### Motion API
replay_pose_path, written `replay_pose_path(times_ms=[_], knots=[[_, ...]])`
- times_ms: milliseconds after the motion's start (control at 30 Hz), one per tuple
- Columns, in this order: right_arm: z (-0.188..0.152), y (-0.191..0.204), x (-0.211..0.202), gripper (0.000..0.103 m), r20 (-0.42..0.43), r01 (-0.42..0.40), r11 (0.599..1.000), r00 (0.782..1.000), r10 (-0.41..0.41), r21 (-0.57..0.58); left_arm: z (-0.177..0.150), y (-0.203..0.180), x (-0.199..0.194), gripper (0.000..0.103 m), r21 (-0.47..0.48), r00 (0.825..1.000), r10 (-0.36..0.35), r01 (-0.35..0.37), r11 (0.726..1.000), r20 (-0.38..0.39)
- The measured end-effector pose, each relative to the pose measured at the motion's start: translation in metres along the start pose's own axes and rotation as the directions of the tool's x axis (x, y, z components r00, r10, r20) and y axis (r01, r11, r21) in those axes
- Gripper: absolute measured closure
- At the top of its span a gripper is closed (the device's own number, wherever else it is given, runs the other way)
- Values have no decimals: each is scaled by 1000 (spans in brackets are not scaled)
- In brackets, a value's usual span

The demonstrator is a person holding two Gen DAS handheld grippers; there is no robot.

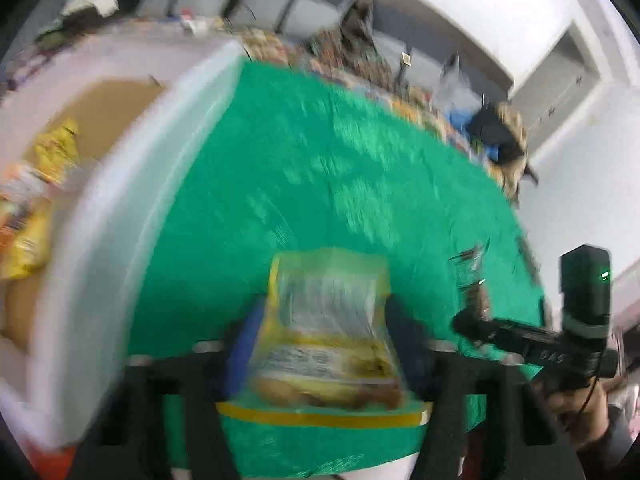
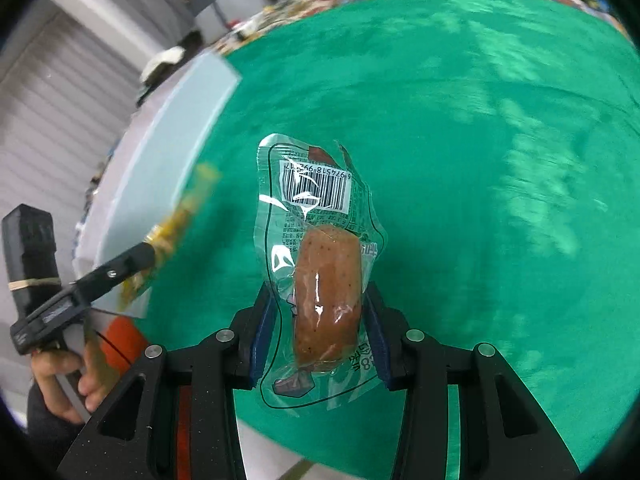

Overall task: Organize snacks
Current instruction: 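Carry the peanut pack and clear sausage pack into the white box and open both tools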

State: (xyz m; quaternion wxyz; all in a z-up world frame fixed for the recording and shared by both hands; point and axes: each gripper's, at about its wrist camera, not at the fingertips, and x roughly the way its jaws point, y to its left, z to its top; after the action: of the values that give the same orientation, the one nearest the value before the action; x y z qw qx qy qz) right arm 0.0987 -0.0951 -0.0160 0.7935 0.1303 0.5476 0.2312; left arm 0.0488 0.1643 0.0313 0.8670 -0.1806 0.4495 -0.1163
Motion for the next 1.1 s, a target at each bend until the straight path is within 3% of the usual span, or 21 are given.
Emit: replay_pose_path(times_ms=[133, 200, 267, 367, 400, 433, 467, 533, 633, 733, 833, 867, 933, 967, 1000, 1033, 1100], knots=[[34, 86, -1, 59, 24, -97, 986, 995, 101, -134, 34, 48, -61, 73, -69, 994, 46, -40, 997, 97], [54, 135, -1, 58, 34, -146, 967, 987, 156, -210, 44, 67, -71, 72, -68, 992, 81, -75, 995, 95], [75, 173, -1, 58, 43, -201, 947, 975, 218, -249, 45, 72, -72, 70, -42, 996, 54, -51, 998, 69], [95, 194, 1, 58, 64, -210, 941, 970, 235, -265, 31, 50, -61, 40, 55, 997, 70, -71, 996, 9], [100, 191, 2, 58, 71, -201, 947, 972, 225, -250, 22, 40, -56, 21, 83, 998, 54, -53, 995, -12], [101, 185, 2, 58, 72, -205, 952, 971, 227, -229, 7, 24, -49, 9, 116, 999, 24, -18, 993, -44], [100, 176, 0, 58, 76, -202, 957, 972, 222, -209, -12, 6, -38, 8, 162, 996, 13, 2, 987, -91], [91, 154, -11, 58, 100, -168, 971, 977, 187, -171, -45, -25, -16, 7, 257, 987, 64, -25, 966, -147], [78, 116, -24, 58, 116, -122, 987, 984, 134, -108, -95, -58, 26, 7, 393, 955, 182, -78, 916, -233], [64, 77, -35, 58, 116, -81, 995, 989, 86, -54, -115, -70, 57, 7, 455, 931, 264, -126, 882, -254], [54, 52, -46, 57, 124, -76, 997, 989, 77, -10, -121, -64, 91, 6, 476, 880, 361, -185, 860, -310], [50, 45, -50, 57, 131, -80, 997, 988, 79, 5, -119, -58, 94, 9, 441, 888, 336, -177, 880, -314], [47, 37, -54, 57, 141, -86, 996, 986, 83, 15, -108, -51, 87, 47, 393, 908, 324, -205, 896, -266], [45, 35, -56, 57, 147, -88, 996, 986, 84, 18, -100, -49, 84, 48, 377, 906, 329, -216, 901, -266], [42, 32, -59, 57, 152, -90, 996, 985, 85, 22, -89, -42, 82, 48, 314, 919, 270, -176, 933, -287], [40, 31, -60, 57, 156, -91, 996, 984, 85, 26, -84, -37, 81, 49, 276, 925, 241, -159, 948, -295], [41, 27, -60, 57, 157, -96, 995, 984, 89, 38, -75, -30, 80, 49, 247, 930, 233, -164, 955, -283]])
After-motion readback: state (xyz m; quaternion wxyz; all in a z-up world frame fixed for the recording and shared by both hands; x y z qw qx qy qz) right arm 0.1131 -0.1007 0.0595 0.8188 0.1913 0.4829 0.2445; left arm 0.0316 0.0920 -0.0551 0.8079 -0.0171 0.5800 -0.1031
